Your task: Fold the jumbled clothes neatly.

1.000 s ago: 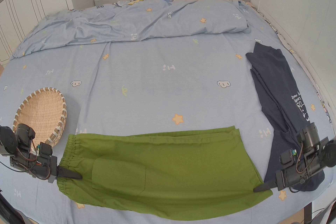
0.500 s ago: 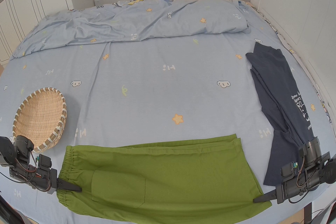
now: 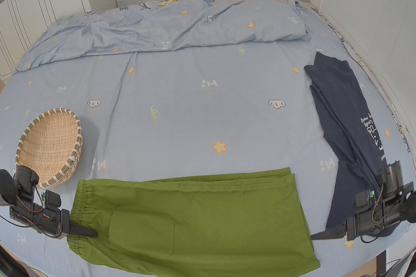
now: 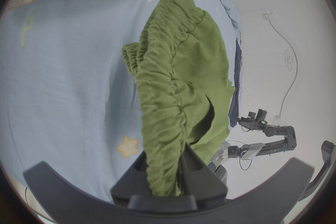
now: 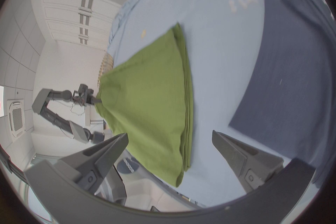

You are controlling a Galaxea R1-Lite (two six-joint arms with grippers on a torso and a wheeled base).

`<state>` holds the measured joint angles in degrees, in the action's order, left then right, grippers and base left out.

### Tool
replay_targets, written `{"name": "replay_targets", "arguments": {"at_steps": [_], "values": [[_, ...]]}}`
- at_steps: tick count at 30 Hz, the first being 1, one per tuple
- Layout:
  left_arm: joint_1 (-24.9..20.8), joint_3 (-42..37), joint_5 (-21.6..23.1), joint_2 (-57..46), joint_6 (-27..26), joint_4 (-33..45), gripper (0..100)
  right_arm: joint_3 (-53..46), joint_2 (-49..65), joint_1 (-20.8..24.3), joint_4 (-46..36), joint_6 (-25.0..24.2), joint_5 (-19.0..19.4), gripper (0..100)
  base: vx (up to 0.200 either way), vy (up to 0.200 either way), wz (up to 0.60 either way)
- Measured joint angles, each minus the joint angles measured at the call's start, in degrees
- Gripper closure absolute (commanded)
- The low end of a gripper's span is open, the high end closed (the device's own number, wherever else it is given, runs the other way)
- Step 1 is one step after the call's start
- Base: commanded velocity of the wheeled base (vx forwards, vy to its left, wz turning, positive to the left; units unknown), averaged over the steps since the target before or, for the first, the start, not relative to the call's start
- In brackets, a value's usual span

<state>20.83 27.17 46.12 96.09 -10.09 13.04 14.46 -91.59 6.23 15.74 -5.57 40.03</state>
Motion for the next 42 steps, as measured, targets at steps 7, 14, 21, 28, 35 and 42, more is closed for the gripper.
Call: {"name": "replay_targets", "arguments": {"at_steps": [7,14,21,28,35,42], "values": [[0.4,3.9,-5.6,-7.3,0.4,8.5,100,9.3,8.7,-1.1,-3.1,-6.4,-1.9,0,0.0,0.0,0.0],[0.6,8.9,-17.2,-14.0,0.7,12.5,100,19.5,15.1,-0.3,-8.2,-10.5,-3.9,0,0.0,0.0,0.0],[-0.8,16.9,-21.5,-17.1,1.2,21.5,100,21.6,18.0,-0.3,-9.3,-11.1,-4.5,0,0.0,0.0,0.0],[-9.0,23.3,-22.5,-18.7,5.0,26.5,100,21.7,18.7,-0.2,-9.5,-11.2,-4.9,0,0.0,0.0,0.0],[-21.5,26.8,-30.2,-19.5,11.5,27.1,100,21.7,18.8,-0.2,-9.5,-11.2,-5.5,0,0.0,0.0,0.0],[-34.6,30.5,-34.1,-20.0,17.1,27.4,100,21.7,18.5,-0.1,-9.5,-11.2,-5.8,0,0.0,0.0,0.0]]}}
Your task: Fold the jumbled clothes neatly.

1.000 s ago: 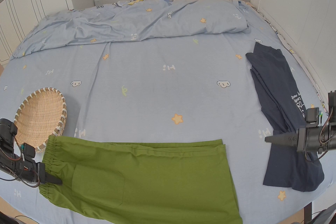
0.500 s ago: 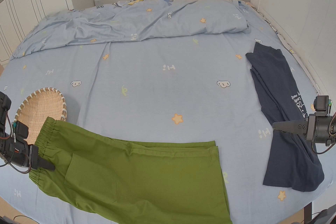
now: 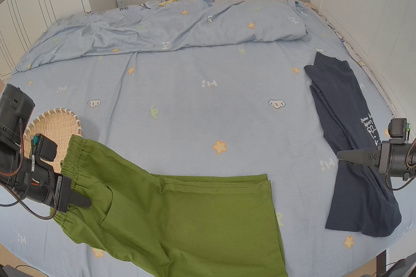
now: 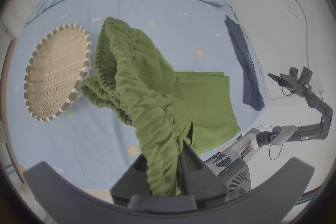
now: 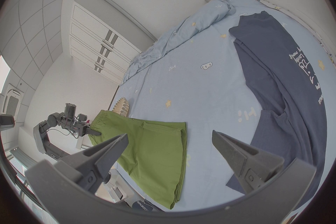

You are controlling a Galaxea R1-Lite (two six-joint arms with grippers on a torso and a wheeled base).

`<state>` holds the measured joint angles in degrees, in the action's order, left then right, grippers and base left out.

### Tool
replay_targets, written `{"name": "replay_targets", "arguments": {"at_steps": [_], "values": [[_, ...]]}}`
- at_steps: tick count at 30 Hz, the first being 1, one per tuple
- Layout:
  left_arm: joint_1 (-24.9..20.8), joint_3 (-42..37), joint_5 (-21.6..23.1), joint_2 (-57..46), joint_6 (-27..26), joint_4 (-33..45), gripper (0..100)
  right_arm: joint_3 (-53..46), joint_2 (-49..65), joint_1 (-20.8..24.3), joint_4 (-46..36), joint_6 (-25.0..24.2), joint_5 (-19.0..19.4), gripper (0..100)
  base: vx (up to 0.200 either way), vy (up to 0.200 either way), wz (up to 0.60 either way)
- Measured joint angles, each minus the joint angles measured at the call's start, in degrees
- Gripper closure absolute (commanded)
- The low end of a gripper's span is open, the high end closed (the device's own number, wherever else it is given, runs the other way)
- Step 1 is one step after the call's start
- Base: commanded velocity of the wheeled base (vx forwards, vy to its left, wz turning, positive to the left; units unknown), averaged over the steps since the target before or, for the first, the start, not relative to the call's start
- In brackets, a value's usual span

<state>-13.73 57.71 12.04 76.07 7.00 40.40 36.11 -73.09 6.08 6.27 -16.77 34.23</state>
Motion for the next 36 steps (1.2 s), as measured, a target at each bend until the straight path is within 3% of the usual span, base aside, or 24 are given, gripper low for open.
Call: {"name": "replay_targets", "arguments": {"at_steps": [10,22,27,36], "values": [[-19.1,4.7,-9.5,2.8,6.1,-3.7,100,-0.1,-0.9,0.0,0.1,0.0,-0.2,0,0.0,0.0,0.0],[-35.4,5.9,-11.0,7.8,6.9,-10.3,100,-0.4,-2.1,0.0,0.4,0.3,-2.1,0,0.0,0.0,0.0],[-39.4,5.7,-10.8,8.9,6.9,-11.0,100,-0.6,-3.3,0.2,0.5,0.5,-3.0,0,0.0,0.0,0.0],[-40.6,5.8,-10.7,13.4,4.3,-18.5,100,-0.9,-3.9,0.3,0.6,0.5,-3.1,0,0.0,0.0,0.0]]}}
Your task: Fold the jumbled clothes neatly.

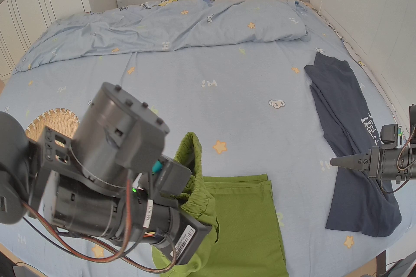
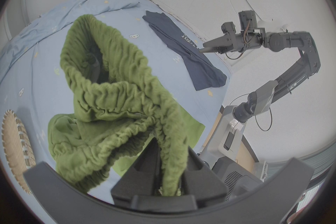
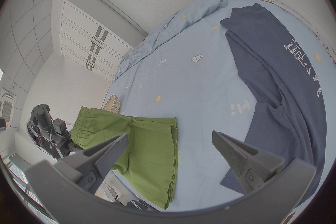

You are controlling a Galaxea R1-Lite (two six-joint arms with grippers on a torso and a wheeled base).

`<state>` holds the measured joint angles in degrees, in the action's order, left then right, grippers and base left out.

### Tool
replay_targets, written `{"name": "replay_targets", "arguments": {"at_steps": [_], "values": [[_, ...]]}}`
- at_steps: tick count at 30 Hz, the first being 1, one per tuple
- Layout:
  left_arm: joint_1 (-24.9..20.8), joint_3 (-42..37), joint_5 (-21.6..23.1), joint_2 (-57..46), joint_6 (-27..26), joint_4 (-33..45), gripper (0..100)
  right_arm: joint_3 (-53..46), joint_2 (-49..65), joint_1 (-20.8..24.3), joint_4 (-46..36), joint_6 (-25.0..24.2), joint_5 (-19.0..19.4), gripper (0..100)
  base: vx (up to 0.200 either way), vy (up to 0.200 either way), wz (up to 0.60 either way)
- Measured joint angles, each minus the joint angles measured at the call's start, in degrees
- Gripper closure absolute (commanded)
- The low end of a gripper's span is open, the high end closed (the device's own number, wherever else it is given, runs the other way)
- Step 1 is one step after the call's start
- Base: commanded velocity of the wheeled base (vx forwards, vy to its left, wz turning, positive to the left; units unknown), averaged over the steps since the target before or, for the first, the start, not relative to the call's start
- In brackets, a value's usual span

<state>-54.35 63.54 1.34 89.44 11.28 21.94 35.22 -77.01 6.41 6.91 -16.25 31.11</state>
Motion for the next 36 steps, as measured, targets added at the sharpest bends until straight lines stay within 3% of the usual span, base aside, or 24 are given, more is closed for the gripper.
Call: {"name": "replay_targets", "arguments": {"at_steps": [12,13,21,32,36], "values": [[-2.3,-1.5,0.0,3.8,-1.0,-1.3,100,0.0,-0.2,-0.1,0.0,0.0,0.0,0,0.0,0.0,0.0],[-2.6,-1.6,0.0,3.9,-1.0,-1.7,0,-0.1,-0.2,-0.1,0.0,0.0,0.0,0,0.0,0.0,0.0],[-5.9,-2.7,0.0,5.2,-0.9,-8.5,0,-0.2,-0.3,0.0,0.0,0.0,0.0,0,0.0,0.0,0.0],[-9.4,-10.3,1.7,7.5,-0.2,-31.4,0,-0.2,-0.3,0.0,0.0,0.0,0.0,0,0.0,0.0,0.0],[-8.7,-13.3,2.5,7.9,2.5,-36.6,0,-0.2,-0.3,0.1,0.0,0.0,0.0,0,0.0,0.0,0.0]]}}
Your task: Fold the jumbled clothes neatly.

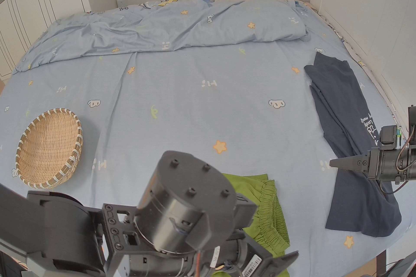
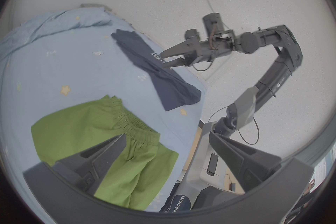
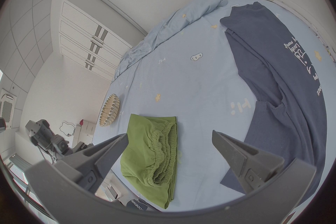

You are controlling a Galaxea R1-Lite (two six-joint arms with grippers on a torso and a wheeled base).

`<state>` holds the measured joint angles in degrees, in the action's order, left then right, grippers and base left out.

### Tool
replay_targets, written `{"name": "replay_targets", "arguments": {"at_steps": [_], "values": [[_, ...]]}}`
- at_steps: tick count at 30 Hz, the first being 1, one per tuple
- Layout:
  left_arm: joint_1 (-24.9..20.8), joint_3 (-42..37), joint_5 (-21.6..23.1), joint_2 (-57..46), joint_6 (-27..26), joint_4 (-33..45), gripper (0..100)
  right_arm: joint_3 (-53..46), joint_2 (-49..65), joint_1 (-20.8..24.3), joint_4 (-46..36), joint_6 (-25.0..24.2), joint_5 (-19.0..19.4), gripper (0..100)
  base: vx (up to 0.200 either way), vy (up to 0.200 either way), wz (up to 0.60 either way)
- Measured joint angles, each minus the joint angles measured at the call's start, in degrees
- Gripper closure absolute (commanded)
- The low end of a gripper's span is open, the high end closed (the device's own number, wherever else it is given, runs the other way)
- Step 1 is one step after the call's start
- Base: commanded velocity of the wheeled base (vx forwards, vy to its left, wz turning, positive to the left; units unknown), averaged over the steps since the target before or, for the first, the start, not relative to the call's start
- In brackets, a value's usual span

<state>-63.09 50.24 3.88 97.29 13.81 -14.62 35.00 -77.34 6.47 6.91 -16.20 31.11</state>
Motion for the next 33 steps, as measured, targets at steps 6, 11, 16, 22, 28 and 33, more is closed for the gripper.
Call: {"name": "replay_targets", "arguments": {"at_steps": [6,11,16,22,28,33], "values": [[9.0,-3.6,4.6,-1.0,5.4,-0.7,0,0.0,0.1,0.4,0.0,0.0,0.1,0,0.0,0.0,0.0],[21.3,-9.1,13.7,-2.4,8.9,-1.3,0,0.1,0.5,0.6,-0.1,-0.1,0.1,0,0.0,0.0,0.0],[33.1,-16.8,20.9,-3.2,11.4,-4.4,0,0.1,1.5,1.2,-0.3,-0.3,0.1,0,0.0,0.0,0.0],[43.1,-22.4,27.2,-1.1,12.5,-9.3,0,-0.2,3.5,2.5,-0.5,-0.5,0.1,0,0.0,0.0,0.0],[45.3,-24.0,29.6,4.5,13.2,-13.1,0,-0.5,4.7,3.2,-0.6,-0.6,0.0,0,0.0,0.0,0.0],[42.4,-25.5,30.4,8.2,16.4,-18.6,0,-0.8,5.1,3.5,-0.5,-0.6,0.0,0,0.0,0.0,0.0]]}}
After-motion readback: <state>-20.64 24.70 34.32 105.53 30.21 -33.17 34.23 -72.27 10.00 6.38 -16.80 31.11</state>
